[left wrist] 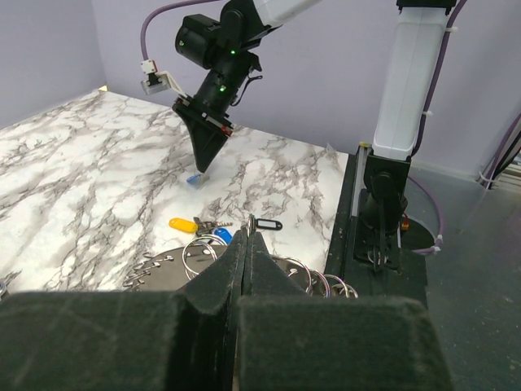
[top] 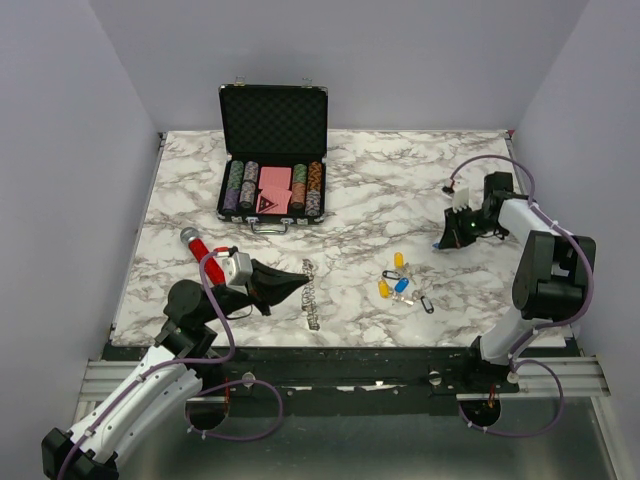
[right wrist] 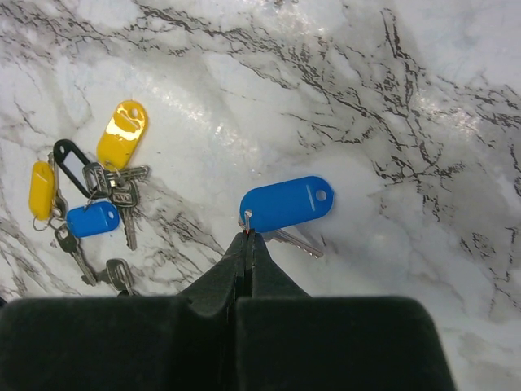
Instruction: Put the keys on the keyring
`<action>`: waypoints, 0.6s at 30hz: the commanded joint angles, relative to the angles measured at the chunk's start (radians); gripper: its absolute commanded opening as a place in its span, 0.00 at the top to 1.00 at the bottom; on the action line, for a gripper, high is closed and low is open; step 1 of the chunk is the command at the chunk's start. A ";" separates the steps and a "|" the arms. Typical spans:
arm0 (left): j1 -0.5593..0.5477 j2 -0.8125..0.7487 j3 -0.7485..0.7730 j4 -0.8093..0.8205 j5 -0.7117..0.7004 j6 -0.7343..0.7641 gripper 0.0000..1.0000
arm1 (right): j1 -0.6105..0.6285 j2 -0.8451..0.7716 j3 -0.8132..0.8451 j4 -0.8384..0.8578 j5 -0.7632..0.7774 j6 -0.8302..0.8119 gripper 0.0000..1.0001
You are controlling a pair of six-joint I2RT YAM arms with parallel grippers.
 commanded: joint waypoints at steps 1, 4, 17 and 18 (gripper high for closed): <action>-0.004 0.002 0.005 0.009 -0.016 0.009 1.00 | 0.006 0.011 0.048 -0.008 0.073 0.016 0.99; -0.004 0.005 0.005 0.012 -0.014 0.008 1.00 | 0.015 0.049 0.079 -0.028 0.082 0.019 0.99; -0.004 0.008 0.002 0.012 -0.018 0.009 1.00 | 0.111 0.144 0.145 -0.037 0.166 0.031 0.99; -0.004 0.009 0.004 0.012 -0.018 0.009 1.00 | 0.117 0.146 0.145 -0.036 0.174 0.031 0.99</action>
